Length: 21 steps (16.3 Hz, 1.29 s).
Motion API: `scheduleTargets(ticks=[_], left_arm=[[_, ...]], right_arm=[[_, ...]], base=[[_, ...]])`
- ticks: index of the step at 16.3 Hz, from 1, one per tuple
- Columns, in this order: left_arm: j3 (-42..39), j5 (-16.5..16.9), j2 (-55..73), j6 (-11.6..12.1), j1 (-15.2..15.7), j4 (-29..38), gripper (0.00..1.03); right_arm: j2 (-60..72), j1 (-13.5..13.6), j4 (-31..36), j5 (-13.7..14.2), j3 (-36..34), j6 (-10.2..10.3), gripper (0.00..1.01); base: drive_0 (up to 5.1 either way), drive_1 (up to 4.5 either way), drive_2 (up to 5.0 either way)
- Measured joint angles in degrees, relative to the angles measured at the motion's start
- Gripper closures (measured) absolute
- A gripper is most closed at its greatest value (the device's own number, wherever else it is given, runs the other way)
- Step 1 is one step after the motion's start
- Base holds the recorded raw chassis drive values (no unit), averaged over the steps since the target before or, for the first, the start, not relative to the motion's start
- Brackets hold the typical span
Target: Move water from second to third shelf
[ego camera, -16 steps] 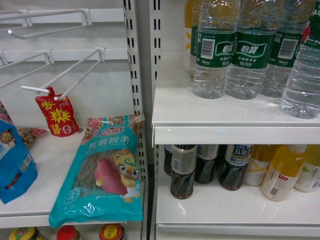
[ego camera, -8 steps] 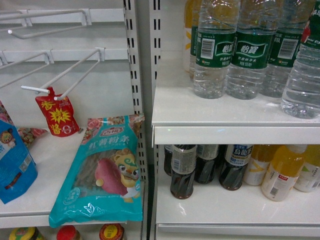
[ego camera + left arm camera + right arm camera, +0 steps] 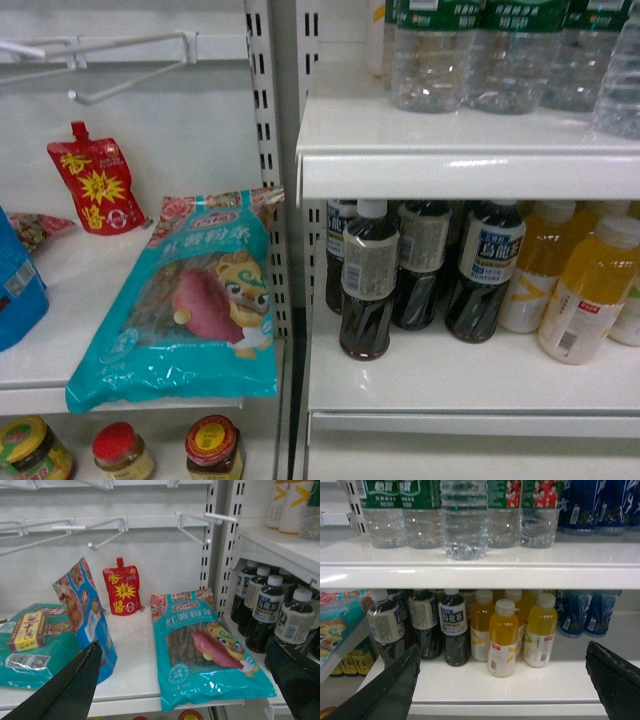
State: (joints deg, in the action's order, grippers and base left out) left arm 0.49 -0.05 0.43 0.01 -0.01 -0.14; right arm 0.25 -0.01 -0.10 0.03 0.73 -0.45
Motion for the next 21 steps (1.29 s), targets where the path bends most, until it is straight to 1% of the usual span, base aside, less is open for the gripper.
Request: scheduleTargets(ticks=[5,9,21], left_arm=[[0.0,0.0,0.0,0.0,0.0,0.0,0.05],[0.0,0.0,0.0,0.0,0.0,-0.3,0.05],[0.0,0.0,0.0,0.0,0.0,-0.2,0.05]], right_arm=[[0.0,0.0,-0.1,0.0,0.0,0.0,0.03],[0.0,0.0,-0.4,-0.1,0.0,0.4,0.03],[0.0,0.0,-0.2,0.0,0.0,0.4,0.03]], base=[[0.0,0.00,0.0],[0.0,0.00,0.0],[0.0,0.00,0.0]])
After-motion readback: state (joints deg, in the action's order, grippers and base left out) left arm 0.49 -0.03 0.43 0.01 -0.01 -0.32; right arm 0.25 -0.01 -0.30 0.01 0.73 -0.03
